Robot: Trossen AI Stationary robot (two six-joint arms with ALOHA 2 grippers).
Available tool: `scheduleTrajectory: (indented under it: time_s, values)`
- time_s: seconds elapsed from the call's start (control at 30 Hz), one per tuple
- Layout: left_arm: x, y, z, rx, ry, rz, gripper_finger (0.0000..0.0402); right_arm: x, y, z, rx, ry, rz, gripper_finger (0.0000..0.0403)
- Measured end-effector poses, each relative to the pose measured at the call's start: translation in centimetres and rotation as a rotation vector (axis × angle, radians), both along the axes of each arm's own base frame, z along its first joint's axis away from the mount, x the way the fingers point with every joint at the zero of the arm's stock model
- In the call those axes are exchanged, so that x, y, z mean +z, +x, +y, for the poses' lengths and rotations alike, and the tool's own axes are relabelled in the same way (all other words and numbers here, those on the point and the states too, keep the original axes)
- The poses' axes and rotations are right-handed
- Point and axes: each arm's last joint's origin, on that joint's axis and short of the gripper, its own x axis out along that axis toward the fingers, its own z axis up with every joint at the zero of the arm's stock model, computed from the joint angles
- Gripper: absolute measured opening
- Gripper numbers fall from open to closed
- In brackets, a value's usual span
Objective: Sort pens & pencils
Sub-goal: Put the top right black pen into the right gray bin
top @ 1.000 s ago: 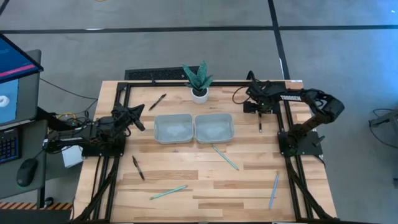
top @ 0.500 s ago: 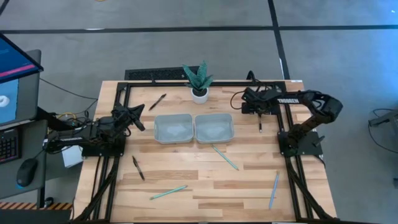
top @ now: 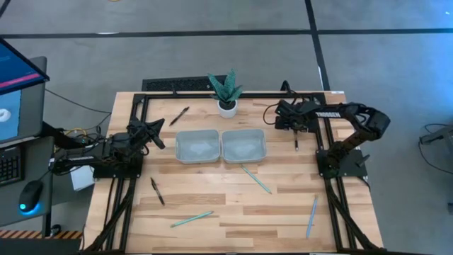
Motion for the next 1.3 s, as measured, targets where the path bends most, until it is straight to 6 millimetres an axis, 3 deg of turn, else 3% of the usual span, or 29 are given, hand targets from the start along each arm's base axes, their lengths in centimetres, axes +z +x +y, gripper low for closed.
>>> scheduleTrajectory:
  time_s: [0.37, 0.97, 1.3]
  values:
    - [0.0, 0.0, 0.0, 0.0, -0.011, -0.013, 0.0, 0.0, 0.2, 0.2, 0.019, 0.024, -0.031, 0.0218]
    - [0.0, 0.0, 0.0, 0.0, -0.007, -0.008, 0.0, 0.0, -0.2, -0.8, 0.033, 0.089, -0.113, 0.0099]
    - [0.0, 0.0, 0.0, 0.0, -0.005, -0.006, 0.0, 0.0, -0.2, -0.8, 0.061, 0.082, -0.102, 0.0085]
